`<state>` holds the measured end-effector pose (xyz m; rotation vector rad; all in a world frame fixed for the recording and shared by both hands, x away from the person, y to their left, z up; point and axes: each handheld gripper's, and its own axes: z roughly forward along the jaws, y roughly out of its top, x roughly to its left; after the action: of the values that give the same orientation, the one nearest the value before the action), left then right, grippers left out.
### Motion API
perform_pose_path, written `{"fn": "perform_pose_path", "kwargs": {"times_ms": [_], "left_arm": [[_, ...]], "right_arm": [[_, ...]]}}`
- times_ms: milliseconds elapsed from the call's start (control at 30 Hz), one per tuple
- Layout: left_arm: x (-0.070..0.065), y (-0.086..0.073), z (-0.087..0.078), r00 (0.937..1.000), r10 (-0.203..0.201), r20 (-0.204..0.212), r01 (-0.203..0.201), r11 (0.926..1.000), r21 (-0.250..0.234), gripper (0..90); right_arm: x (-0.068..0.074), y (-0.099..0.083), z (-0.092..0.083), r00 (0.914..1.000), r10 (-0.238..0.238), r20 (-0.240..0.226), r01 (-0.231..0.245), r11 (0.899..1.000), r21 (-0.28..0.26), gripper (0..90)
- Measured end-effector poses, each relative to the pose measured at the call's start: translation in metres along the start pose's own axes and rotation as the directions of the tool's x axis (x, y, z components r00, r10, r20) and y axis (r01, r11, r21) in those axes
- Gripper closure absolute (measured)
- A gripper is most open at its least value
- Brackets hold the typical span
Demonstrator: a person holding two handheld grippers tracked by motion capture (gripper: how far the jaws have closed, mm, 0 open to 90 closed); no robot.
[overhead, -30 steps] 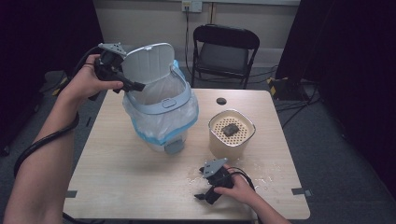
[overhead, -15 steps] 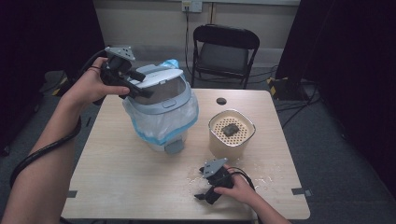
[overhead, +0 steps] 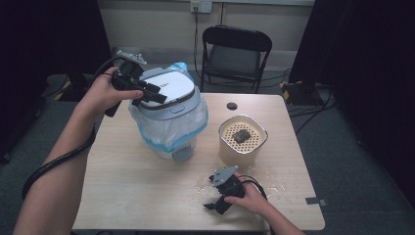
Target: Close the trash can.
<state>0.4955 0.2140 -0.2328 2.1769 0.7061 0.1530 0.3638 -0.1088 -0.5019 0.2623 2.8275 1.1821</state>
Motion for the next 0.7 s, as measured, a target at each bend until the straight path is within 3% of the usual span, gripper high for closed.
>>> {"fn": "perform_pose_path", "kwargs": {"times_ms": [100,233,367,433,700], "left_arm": [[0.001,0.000,0.003,1.0000,0.001,-0.006,-0.001,1.0000,0.004,54.0],[0.003,0.001,0.009,0.9986,-0.020,-0.049,0.020,0.9997,-0.014,60.9],[0.004,0.001,0.012,0.9972,-0.041,-0.063,0.039,0.9985,-0.039,63.6],[0.003,-0.002,0.015,0.9964,-0.044,-0.072,0.039,0.9965,-0.074,63.8],[0.000,-0.002,0.018,0.9941,-0.004,-0.109,-0.005,0.9971,-0.076,68.9]], "right_arm": [[0.000,0.000,0.000,1.0000,0.000,0.002,0.000,1.000,-0.002,1.5],[0.000,0.000,0.000,1.0000,-0.002,0.003,0.002,1.000,-0.003,1.4],[0.000,0.000,0.000,1.0000,-0.003,0.002,0.003,1.000,-0.002,1.4],[0.000,0.000,0.000,1.0000,-0.003,0.002,0.003,1.000,-0.002,1.4],[0.000,0.000,0.000,1.0000,-0.003,0.001,0.003,1.000,-0.002,1.1]]}}
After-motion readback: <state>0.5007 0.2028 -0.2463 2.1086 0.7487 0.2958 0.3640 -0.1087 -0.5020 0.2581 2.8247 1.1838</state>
